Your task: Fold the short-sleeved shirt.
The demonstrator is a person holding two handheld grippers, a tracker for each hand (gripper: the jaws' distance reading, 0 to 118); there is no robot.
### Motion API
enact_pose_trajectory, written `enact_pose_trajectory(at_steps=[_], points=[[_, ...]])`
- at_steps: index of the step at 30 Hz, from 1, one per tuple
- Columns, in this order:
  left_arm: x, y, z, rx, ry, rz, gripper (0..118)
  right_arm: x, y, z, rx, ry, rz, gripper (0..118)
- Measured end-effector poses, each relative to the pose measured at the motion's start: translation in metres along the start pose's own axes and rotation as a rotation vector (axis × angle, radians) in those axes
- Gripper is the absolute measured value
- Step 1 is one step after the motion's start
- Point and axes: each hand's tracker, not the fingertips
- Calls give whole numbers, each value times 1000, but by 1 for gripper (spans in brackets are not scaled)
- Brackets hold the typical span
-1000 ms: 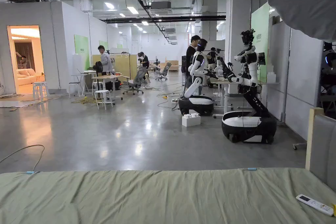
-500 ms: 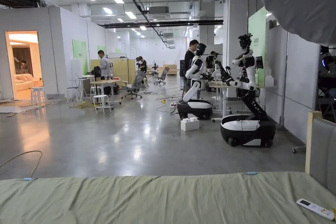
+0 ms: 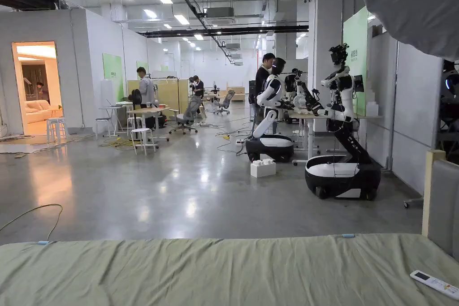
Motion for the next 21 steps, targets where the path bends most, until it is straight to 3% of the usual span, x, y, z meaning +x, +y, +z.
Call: enact_pose_trajectory(at_steps=[21], points=[[-1,-2,-2,-10,-3,9,118,-7,0,-2,-4,15,19,118]])
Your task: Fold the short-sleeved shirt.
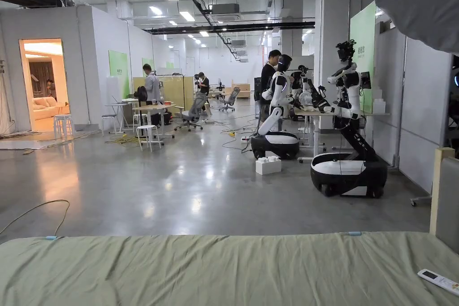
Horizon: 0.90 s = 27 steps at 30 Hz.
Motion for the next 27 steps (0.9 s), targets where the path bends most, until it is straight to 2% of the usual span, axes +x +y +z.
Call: enact_pose_trajectory(at_steps=[13,14,15,16,17,18,19,24,27], points=[[1,1,-3,-11,-3,11,118,2,-1,-2,-17,2,-26,118],[1,1,-3,-12,-3,14,118,1,0,-2,-5,-43,-79,118],[1,1,-3,-13,-4,17,118,-1,5,-2,19,-67,-83,118],[1,1,-3,-14,-5,25,118,-2,10,-5,-9,-92,-113,118],[1,1,-4,-14,-6,34,118,-3,11,-8,-90,-133,-191,118],[1,1,-4,-14,-8,41,118,-5,16,-10,-99,-181,-190,118],[0,1,-4,-16,-14,47,118,-7,19,-13,-153,-220,-225,118],[2,2,-5,-16,-22,36,118,-20,29,-15,-267,-272,-260,118],[4,4,-5,-17,-31,35,118,-23,30,-15,-272,-228,-239,118]])
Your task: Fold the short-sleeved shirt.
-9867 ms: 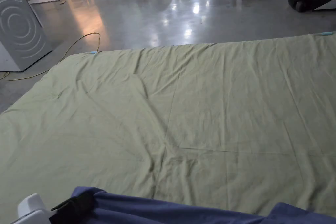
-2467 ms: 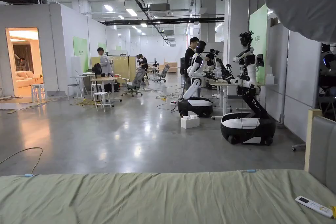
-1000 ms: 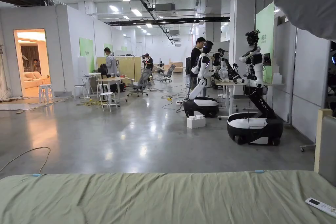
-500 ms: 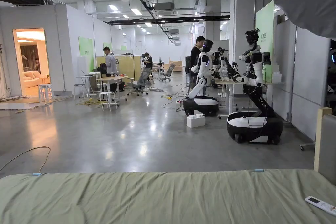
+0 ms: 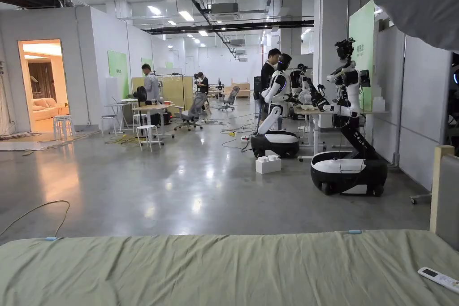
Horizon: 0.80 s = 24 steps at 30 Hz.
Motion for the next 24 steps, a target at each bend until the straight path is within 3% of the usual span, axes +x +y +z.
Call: enact_pose_trajectory(at_steps=[5,9,13,17,22,24], points=[[2,2,1,7,-10,-9,118,4,3,-6,-26,16,-30,118],[2,2,1,4,-10,-10,118,7,0,-5,45,-65,-29,118],[2,3,1,11,-8,4,118,5,-1,-2,87,-28,66,118],[6,4,5,50,9,-11,118,5,-6,1,212,110,269,118],[9,9,14,93,43,-18,118,-5,-10,13,293,83,361,118],[9,10,15,94,36,-19,118,-4,-12,16,296,137,317,118]])
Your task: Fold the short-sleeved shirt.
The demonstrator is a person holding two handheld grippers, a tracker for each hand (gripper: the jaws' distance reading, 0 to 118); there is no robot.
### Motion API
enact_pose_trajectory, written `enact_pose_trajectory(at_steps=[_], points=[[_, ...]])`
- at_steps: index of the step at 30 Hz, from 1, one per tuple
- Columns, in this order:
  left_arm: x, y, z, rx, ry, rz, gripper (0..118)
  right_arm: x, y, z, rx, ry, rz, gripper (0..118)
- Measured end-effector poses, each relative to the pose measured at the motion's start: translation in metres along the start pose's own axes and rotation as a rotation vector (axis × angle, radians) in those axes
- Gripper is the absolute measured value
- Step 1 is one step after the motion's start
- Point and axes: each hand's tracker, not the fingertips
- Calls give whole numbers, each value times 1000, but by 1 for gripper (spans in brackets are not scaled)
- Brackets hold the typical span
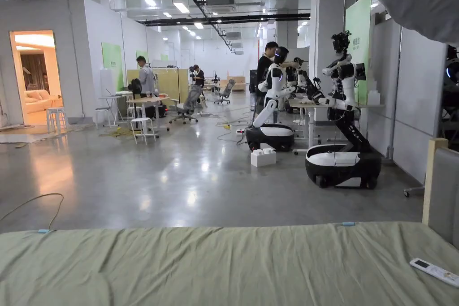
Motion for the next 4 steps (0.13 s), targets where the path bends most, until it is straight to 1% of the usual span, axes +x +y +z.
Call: enact_pose_trajectory(at_steps=[1,2,4], points=[[0,-1,0,0,-3,-2,118,0,1,2,25,21,-9,118],[0,-1,0,0,-5,-4,118,1,1,2,17,35,-34,118],[0,-1,0,-3,-2,-7,118,5,2,1,13,57,-57,118]])
